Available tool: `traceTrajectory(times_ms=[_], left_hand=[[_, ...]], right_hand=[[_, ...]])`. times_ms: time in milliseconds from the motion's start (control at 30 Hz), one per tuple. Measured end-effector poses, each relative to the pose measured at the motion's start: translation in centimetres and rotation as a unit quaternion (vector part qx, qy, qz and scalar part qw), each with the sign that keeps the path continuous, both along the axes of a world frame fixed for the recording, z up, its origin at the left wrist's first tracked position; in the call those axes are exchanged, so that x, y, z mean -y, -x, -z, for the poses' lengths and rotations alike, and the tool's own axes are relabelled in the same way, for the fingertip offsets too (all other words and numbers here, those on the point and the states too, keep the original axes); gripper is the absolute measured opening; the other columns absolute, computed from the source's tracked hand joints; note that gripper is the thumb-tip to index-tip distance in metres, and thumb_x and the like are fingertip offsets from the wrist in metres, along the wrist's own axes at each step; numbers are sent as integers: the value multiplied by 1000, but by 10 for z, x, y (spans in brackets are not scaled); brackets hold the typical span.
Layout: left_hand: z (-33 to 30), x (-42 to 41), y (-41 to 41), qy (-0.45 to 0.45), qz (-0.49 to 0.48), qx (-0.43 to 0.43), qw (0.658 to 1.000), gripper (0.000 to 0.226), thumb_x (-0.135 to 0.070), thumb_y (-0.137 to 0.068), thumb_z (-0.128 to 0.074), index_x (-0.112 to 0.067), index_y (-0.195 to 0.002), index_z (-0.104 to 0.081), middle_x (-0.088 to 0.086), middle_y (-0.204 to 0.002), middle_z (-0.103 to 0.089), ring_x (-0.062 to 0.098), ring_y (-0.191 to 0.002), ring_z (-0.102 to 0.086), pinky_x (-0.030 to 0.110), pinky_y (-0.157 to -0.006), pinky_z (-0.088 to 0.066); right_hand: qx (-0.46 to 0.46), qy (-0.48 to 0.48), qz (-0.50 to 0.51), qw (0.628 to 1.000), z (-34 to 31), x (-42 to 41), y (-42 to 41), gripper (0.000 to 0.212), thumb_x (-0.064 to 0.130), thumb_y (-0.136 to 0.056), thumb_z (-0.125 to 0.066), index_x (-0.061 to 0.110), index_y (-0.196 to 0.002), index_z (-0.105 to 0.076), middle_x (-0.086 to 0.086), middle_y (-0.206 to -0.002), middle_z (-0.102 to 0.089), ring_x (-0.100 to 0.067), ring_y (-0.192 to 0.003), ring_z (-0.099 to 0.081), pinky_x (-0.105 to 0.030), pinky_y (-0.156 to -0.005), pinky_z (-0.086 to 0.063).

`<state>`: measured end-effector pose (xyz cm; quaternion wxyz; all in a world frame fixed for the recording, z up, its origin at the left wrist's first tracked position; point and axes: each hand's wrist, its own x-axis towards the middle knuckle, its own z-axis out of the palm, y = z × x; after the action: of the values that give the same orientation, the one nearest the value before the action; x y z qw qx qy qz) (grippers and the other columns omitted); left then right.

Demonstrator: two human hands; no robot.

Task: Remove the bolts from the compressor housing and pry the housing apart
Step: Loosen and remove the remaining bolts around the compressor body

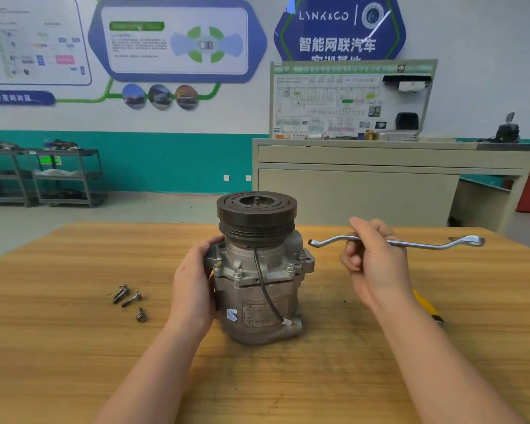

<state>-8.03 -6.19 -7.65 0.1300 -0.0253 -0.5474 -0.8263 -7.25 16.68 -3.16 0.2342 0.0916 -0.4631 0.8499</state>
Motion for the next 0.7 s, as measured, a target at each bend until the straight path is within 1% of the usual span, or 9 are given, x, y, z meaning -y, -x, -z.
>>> traceTrajectory(times_ms=[133,267,333,400,433,467,500,600,700], left_hand=[[0,0,0,-2,3,-2,1000,36,-40,-91,-42,-34,-102,-76,6,-113,-73,28,-114,-64,55,-100,-48],[-2,0,-1,-7,4,-3,1000,36,-43,-85,-46,-34,-101,-76,6,-115,-73,28,-116,-63,55,-102,-46],[-2,0,-1,-9,5,0,1000,36,-45,-82,-47,-35,-100,-76,5,-114,-73,28,-117,-62,54,-100,-48],[-3,-1,-2,-12,3,0,1000,35,-44,-83,-46,-35,-99,-76,6,-114,-73,29,-116,-63,54,-99,-49],[-3,-1,-2,-13,2,0,1000,35,-42,-85,-46,-35,-100,-76,6,-115,-73,29,-116,-63,54,-100,-48],[-3,-2,-2,-15,1,1,1000,34,-40,-88,-46,-34,-100,-76,7,-115,-73,29,-115,-64,55,-101,-48],[-4,-2,-2,-16,0,4,1000,34,-38,-90,-45,-33,-101,-76,7,-114,-73,29,-114,-64,55,-102,-48],[-4,-2,-3,-18,0,5,1000,33,-35,-94,-44,-31,-101,-77,6,-113,-74,28,-113,-65,54,-102,-48],[-6,-2,-5,-25,1,2,1000,34,-33,-96,-44,-32,-99,-77,6,-112,-74,27,-113,-65,51,-100,-49]], right_hand=[[-34,-167,111,979,0,10,-9,54,4,-92,-56,23,-43,-45,2,-41,-46,-10,-35,-36,-18,-39,-30],[-124,-304,218,919,3,21,-20,43,15,-88,-59,14,-51,-36,3,-47,-40,-3,-45,-36,-14,-46,-31],[-236,-389,262,851,2,31,-30,44,15,-87,-56,26,-55,-28,9,-50,-29,-2,-48,-30,-13,-46,-24],[-333,-474,289,762,1,41,-37,46,0,-81,-58,30,-65,-27,18,-56,-21,-2,-50,-25,-11,-47,-20],[-354,-496,301,733,2,43,-37,51,-8,-76,-60,31,-68,-27,20,-59,-20,-3,-50,-23,-11,-47,-20],[-359,-502,307,725,2,44,-36,55,-11,-73,-60,32,-69,-26,21,-59,-20,-4,-50,-22,-12,-46,-19],[-345,-490,311,738,3,42,-35,55,-8,-75,-59,34,-69,-24,21,-57,-19,-4,-50,-22,-12,-47,-18],[-232,-345,216,883,8,32,-27,44,10,-87,-54,26,-55,-27,15,-48,-31,0,-47,-29,-10,-47,-23],[-71,-207,96,971,4,14,-10,39,21,-89,-57,19,-52,-44,5,-45,-42,-6,-40,-37,-16,-41,-31]])
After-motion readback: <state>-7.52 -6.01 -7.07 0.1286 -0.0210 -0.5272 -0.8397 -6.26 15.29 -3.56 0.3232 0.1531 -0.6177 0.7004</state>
